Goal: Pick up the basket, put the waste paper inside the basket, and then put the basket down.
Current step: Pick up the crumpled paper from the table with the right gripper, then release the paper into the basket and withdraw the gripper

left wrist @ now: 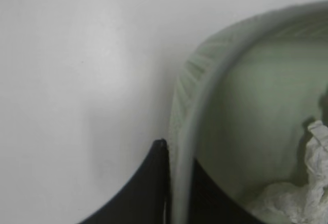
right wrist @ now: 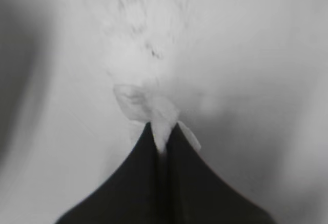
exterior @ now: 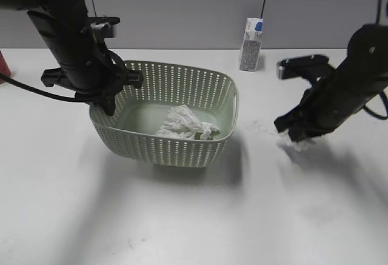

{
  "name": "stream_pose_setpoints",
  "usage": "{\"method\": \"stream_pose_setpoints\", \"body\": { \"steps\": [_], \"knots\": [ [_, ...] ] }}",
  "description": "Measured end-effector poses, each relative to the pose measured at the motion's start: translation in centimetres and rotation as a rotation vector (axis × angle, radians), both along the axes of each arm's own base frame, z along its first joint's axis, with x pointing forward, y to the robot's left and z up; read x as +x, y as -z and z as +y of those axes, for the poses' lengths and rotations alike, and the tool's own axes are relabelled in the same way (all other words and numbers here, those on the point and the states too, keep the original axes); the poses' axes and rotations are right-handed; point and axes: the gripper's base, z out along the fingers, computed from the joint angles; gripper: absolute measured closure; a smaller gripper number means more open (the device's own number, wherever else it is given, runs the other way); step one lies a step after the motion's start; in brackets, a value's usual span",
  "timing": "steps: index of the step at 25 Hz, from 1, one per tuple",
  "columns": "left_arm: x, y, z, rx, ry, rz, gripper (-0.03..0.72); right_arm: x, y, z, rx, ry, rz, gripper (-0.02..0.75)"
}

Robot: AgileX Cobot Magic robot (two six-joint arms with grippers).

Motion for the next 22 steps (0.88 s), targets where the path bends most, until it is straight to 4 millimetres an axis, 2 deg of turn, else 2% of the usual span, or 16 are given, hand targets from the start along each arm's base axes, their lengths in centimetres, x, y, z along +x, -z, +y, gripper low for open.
{"method": "stream_pose_setpoints", "body": {
  "steps": [3, 6, 8, 9, 11, 13, 15, 18, 19, 20, 22],
  "knots": [
    [0.1, 0.0, 0.0, -0.004, -0.001, -0.007, 0.685, -0.6, -6.1, 0.6, 0.097, -0.028, -0.166, 0.717],
    [0.1, 0.0, 0.0, -0.004, -0.001, -0.007, 0.685, -1.9, -11.7, 2.7, 0.207, -0.115, -0.33, 0.717],
    [0.1, 0.0, 0.0, -0.004, -0.001, -0.007, 0.685, -2.8, -14.2, 5.1, 0.264, -0.193, -0.414, 0.717],
    [0.1, 0.0, 0.0, -0.004, -0.001, -0.007, 0.685, -3.2, -14.9, 6.4, 0.285, -0.23, -0.436, 0.717],
    [0.1, 0.0, 0.0, -0.005, -0.001, -0.007, 0.685, -3.6, -15.3, 8.8, 0.313, -0.287, -0.465, 0.716],
    [0.1, 0.0, -0.1, -0.008, -0.003, -0.005, 0.685, -3.6, -14.5, 10.9, 0.321, -0.327, -0.458, 0.685],
    [0.0, 0.0, -0.1, -0.01, -0.004, -0.004, 0.685, -3.2, -12.6, 12.6, 0.309, -0.353, -0.413, 0.578],
    [0.0, 0.0, -0.1, -0.011, -0.005, -0.004, 0.685, -2.0, -10.4, 13.8, 0.288, -0.362, -0.355, 0.276],
    [0.0, 0.0, -0.1, -0.011, -0.005, -0.003, 0.685, -1.6, -10.2, 14.0, 0.286, -0.365, -0.352, 0.201],
    [0.0, 0.0, -0.1, -0.012, -0.006, -0.003, 0.685, -1.4, -10.0, 14.2, 0.279, -0.372, -0.351, 0.149],
    [0.0, 0.0, -0.1, -0.014, -0.007, -0.003, 0.685, -1.0, -10.5, 14.4, 0.266, -0.392, -0.374, 0.13]
  ]
}}
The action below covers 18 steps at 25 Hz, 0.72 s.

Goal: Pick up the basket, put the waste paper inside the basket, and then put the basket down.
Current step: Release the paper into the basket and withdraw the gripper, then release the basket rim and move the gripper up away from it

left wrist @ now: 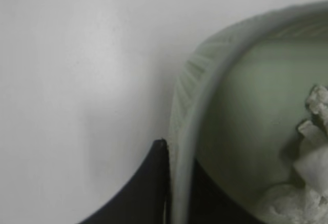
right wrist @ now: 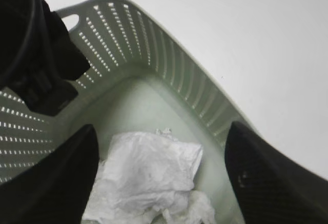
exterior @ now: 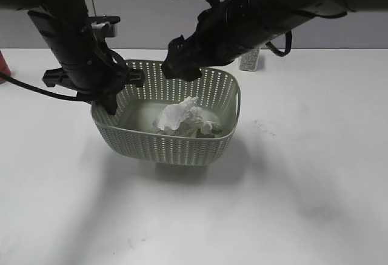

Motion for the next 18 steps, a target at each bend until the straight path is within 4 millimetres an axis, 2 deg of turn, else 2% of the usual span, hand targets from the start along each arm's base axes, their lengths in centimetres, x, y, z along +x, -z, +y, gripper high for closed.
{"method": "stream_pose_setpoints", "body": {
  "steps": [3, 6, 8, 11, 14, 18],
  "knots": [
    [0.0, 0.0, 0.0, -0.002, -0.001, 0.001, 0.685, 0.8, -1.2, -0.5, 0.006, 0.029, 0.024, 0.133],
    [0.0, 0.0, 0.0, -0.004, -0.009, 0.003, 0.685, 2.5, -2.4, -3.3, -0.012, 0.095, 0.1, 0.139],
    [0.0, 0.0, 0.0, -0.006, -0.011, 0.004, 0.686, 4.0, -3.0, -6.3, -0.032, 0.157, 0.148, 0.147],
    [0.0, 0.0, -0.1, -0.011, -0.017, -0.001, 0.686, 5.7, -4.2, -12.5, -0.042, 0.287, 0.216, 0.15],
    [0.4, -0.1, -0.2, -0.032, -0.037, -0.034, 0.686, 5.5, -5.2, -18.2, -0.054, 0.393, 0.298, 0.151],
    [1.0, 1.1, -0.5, -0.046, -0.063, -0.048, 0.686, 3.8, -6.7, -23.8, -0.093, 0.491, 0.379, 0.153]
  ]
}}
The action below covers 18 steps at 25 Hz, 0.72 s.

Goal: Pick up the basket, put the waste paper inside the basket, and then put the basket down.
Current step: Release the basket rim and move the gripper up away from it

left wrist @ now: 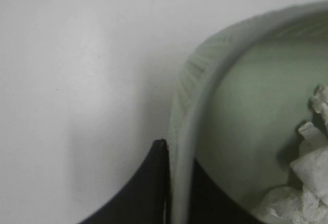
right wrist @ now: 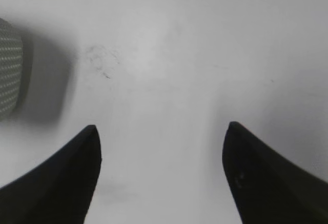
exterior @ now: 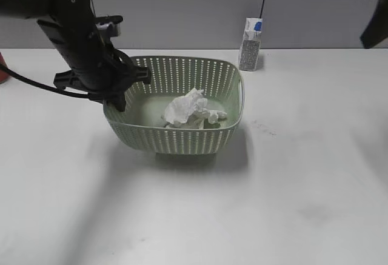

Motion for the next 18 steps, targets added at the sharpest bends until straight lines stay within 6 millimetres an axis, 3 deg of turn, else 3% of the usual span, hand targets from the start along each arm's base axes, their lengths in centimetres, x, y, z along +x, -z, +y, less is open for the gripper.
{"method": "stream_pose_setpoints", "body": {
  "steps": [4, 9, 11, 14, 18],
  "knots": [
    [0.6, 2.1, -0.1, 0.008, -0.026, 0.025, 0.686, -2.7, -3.3, -2.2, -0.033, 0.04, -0.034, 0.154],
    [1.0, 3.3, -0.3, 0.007, -0.032, 0.016, 0.68, -7.0, -8.4, -1.8, -0.031, 0.04, -0.188, 0.155],
    [1.2, 3.4, -0.4, -0.001, -0.036, 0.001, 0.643, -8.7, -9.9, -1.6, -0.035, 0.038, -0.238, 0.155],
    [1.3, 3.4, -0.4, -0.008, -0.038, -0.013, 0.49, -11.3, -10.8, -1.3, -0.036, 0.037, -0.279, 0.157],
    [1.2, 3.3, -0.4, -0.006, -0.035, -0.009, 0.138, -14.9, -9.2, -1.1, -0.044, 0.04, -0.26, 0.157]
  ]
}}
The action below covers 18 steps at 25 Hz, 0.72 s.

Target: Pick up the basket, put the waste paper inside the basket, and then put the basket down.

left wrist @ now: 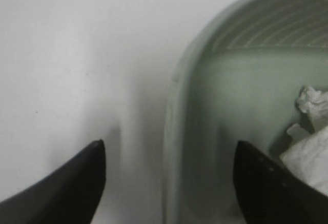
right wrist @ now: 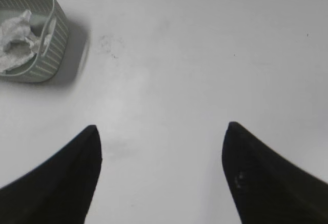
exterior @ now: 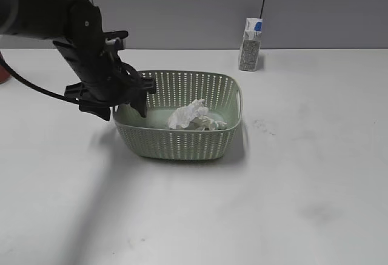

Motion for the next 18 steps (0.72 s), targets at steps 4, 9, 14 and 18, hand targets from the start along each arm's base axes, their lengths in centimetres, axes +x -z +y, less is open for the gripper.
{"method": "stream_pose_setpoints", "body": {
  "steps": [4, 9, 14, 18],
  "knots": [
    [-0.3, -1.9, 0.4, 0.001, 0.046, -0.028, 0.023, -3.7, 2.9, 0.1, -0.011, 0.021, -0.01, 0.157],
    [-0.8, -5.8, 2.1, 0.009, 0.106, -0.076, 0.021, -8.5, 7.6, 0.4, -0.014, 0.056, -0.004, 0.157],
    [-0.9, -8.7, 5.8, 0.04, 0.125, -0.098, 0.029, -13.0, 11.7, 0.2, -0.038, 0.122, -0.012, 0.157],
    [-0.7, -10.0, 9.2, 0.07, 0.125, -0.103, 0.041, -15.7, 13.6, 0.3, -0.042, 0.151, -0.082, 0.157]
  ]
}}
